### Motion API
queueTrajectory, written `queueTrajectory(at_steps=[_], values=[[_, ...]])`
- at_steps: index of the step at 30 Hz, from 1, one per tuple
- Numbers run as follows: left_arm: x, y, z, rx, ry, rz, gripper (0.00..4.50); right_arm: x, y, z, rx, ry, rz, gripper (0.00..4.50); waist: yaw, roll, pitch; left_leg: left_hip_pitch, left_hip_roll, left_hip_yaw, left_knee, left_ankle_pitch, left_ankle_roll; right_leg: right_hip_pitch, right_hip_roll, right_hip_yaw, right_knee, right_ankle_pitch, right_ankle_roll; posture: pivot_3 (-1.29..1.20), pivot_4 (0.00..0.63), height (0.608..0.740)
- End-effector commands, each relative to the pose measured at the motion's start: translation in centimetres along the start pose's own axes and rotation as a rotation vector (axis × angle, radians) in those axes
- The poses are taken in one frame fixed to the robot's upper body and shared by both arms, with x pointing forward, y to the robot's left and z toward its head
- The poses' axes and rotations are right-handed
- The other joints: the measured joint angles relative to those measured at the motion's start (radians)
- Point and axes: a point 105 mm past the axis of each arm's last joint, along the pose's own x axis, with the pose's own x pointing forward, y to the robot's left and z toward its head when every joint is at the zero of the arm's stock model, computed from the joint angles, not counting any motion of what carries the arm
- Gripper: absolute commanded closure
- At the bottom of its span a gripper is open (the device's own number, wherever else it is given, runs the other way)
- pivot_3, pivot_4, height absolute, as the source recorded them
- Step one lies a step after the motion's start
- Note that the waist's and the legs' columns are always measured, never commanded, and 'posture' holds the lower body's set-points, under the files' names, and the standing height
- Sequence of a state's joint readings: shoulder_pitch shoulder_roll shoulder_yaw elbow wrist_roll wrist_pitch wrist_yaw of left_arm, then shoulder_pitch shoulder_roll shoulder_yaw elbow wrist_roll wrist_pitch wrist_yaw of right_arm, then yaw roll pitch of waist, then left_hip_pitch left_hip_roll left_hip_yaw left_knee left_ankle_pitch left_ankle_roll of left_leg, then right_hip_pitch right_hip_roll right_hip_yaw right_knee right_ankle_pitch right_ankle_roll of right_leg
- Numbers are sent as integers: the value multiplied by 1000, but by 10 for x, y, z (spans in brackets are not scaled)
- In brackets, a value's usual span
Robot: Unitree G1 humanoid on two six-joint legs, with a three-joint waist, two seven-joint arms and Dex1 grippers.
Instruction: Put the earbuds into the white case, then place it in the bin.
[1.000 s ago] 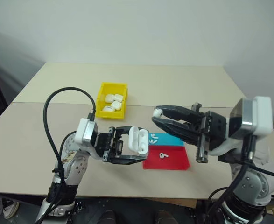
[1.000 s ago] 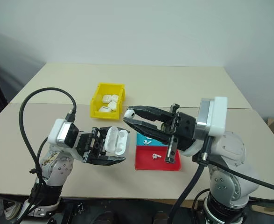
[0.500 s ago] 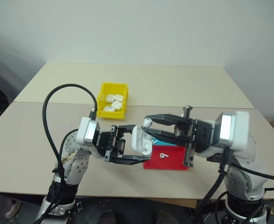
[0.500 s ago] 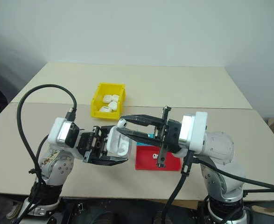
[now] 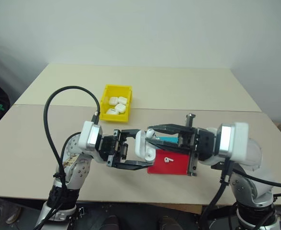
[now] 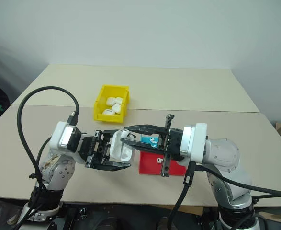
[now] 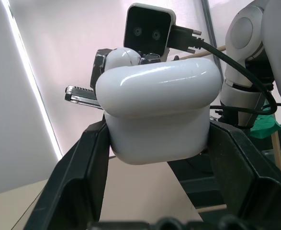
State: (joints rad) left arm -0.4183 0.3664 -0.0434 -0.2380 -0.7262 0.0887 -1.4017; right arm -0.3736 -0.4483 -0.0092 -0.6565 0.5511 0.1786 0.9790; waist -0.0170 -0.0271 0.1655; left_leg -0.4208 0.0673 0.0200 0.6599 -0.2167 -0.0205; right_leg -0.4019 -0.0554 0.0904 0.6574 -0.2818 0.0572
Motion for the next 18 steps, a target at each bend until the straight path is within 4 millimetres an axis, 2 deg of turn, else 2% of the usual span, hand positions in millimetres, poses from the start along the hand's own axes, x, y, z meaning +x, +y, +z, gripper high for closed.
queueTrajectory(at_steps=[1, 5, 9, 15, 16, 18], values=[[5, -1, 8, 51, -8, -25, 1682, 0, 1, 3, -29, -10, 4, 3747, 0, 0, 0, 0, 0, 0, 0, 0, 0, 0, 0, 0, 0, 0, 0, 0, 150, 740], [6, -1, 8, 55, -9, -25, 1682, 0, 1, 3, -36, -5, 8, 3747, 0, 0, 0, 0, 0, 0, 0, 0, 0, 0, 0, 0, 0, 0, 0, 0, 150, 740], [6, -1, 8, 58, -11, -27, 1682, 0, 3, 2, -38, 4, 26, 2530, 0, 0, 0, 0, 0, 0, 0, 0, 0, 0, 0, 0, 0, 0, 0, 0, 150, 740], [5, 0, 7, 61, -7, -28, 1682, -1, 4, -2, -62, 35, 37, 330, 1, 0, 0, 0, 0, 0, 0, 0, 0, 0, 0, 0, 0, 0, 0, 0, 150, 740], [4, 1, 7, 60, -3, -24, 1682, -2, 4, -1, -64, 35, 37, 110, 1, 0, 0, 0, 0, 0, 0, 0, 0, 0, 0, 0, 0, 0, 0, 0, 150, 740], [2, 1, 5, 51, 8, -15, 1682, -4, 3, 0, -65, 32, 34, 110, 1, 0, 0, 0, 0, 0, 0, 0, 0, 0, 0, 0, 0, 0, 0, 0, 150, 740]])
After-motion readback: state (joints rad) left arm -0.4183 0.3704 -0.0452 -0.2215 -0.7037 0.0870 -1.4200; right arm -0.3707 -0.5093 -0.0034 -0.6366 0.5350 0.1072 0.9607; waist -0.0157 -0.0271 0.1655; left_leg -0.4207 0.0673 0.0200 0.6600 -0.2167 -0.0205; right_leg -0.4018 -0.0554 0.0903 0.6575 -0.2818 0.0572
